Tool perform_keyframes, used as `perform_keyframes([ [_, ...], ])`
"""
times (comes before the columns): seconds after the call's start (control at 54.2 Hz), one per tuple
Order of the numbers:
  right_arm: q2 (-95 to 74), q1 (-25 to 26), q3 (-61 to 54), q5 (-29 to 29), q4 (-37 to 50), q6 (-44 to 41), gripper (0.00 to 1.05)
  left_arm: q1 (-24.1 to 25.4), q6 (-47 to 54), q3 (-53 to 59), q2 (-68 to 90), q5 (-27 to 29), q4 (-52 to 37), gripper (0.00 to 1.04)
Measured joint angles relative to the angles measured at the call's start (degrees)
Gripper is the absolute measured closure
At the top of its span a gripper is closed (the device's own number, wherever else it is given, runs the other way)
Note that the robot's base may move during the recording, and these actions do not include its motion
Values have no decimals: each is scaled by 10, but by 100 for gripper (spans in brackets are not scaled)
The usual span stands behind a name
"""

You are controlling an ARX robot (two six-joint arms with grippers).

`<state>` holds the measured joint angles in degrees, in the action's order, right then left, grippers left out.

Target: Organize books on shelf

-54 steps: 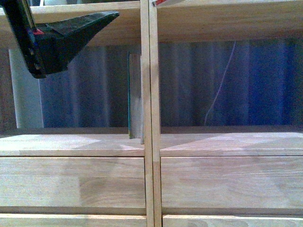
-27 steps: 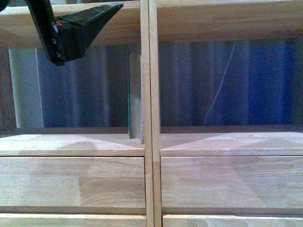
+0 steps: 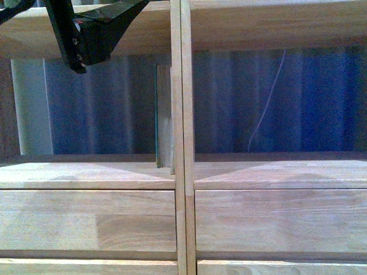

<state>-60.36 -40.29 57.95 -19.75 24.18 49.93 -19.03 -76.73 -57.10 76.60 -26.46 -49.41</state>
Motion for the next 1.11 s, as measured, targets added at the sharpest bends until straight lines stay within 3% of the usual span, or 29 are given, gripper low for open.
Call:
perform_keyframes([
  [0.535,0,0,-1,0,-3,10,97,1,3,0,-4,26,-5,93],
  [0.849,-3,4,-2,-5,-18,26,97,5,-11,0,-11,29,-7,98],
  [1.034,1,30,-16,-36,8,-31,69,17,2,0,-11,19,3,98],
  [1.108,14,52,-36,-64,35,-97,57,29,10,-1,-11,13,13,98],
])
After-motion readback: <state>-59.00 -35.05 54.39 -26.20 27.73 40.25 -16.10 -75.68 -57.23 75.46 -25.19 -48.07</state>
